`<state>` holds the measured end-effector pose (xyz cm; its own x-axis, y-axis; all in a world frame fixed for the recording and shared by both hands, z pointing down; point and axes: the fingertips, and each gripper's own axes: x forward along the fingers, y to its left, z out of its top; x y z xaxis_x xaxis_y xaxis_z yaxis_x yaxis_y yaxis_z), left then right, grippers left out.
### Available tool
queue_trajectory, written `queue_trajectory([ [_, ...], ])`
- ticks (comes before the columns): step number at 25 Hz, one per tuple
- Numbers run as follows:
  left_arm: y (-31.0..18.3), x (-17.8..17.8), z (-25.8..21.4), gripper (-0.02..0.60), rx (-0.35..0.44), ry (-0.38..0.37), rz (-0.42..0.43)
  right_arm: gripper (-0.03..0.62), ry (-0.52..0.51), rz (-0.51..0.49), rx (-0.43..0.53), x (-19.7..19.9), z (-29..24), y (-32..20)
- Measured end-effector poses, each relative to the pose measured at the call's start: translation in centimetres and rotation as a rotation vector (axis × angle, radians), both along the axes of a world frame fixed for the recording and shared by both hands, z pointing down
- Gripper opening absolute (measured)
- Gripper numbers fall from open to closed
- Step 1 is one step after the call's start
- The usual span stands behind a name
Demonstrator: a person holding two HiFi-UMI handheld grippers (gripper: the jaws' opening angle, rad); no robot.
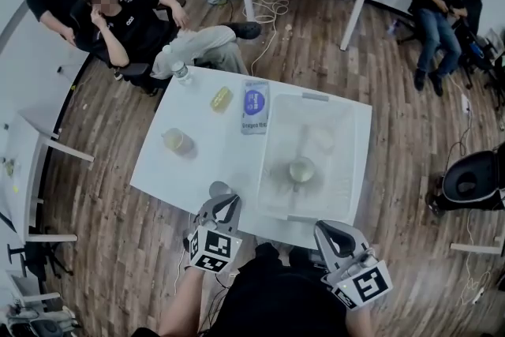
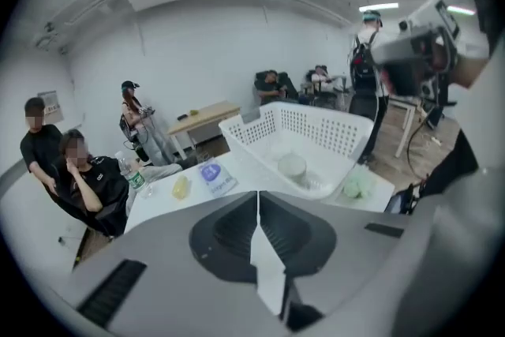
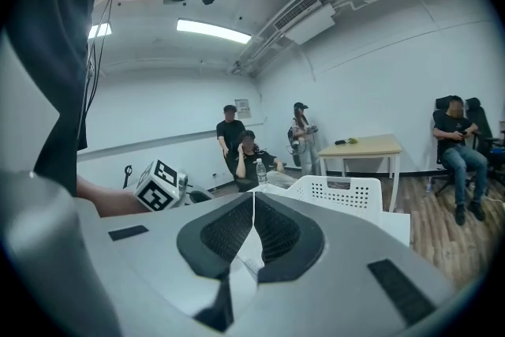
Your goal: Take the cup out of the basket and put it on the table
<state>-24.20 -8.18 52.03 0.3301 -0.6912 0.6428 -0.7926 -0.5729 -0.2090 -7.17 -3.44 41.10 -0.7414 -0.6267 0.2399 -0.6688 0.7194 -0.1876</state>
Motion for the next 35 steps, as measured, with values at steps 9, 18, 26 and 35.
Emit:
queue_trajectory([
  [9,0.4,8.7,-12.4,0.008,0.230,0.458,0.096,0.026,-0.028,-0.028,0.063,2.4,-1.4,-0.4],
  [18,3.0,16.7,-14.5,0.009,0.233,0.645,0.255,0.026,-0.043,0.013,0.108,6.8,-2.7,-0.1],
  [26,4.7,20.2,-13.7,0.008,0.199,0.641,0.298,0.026,-0.057,0.007,0.109,8.1,-2.7,0.9],
  [35,3.5,20.2,-12.6,0.009,0.160,0.606,0.275,0.026,-0.061,0.019,0.108,9.0,-2.4,0.6],
])
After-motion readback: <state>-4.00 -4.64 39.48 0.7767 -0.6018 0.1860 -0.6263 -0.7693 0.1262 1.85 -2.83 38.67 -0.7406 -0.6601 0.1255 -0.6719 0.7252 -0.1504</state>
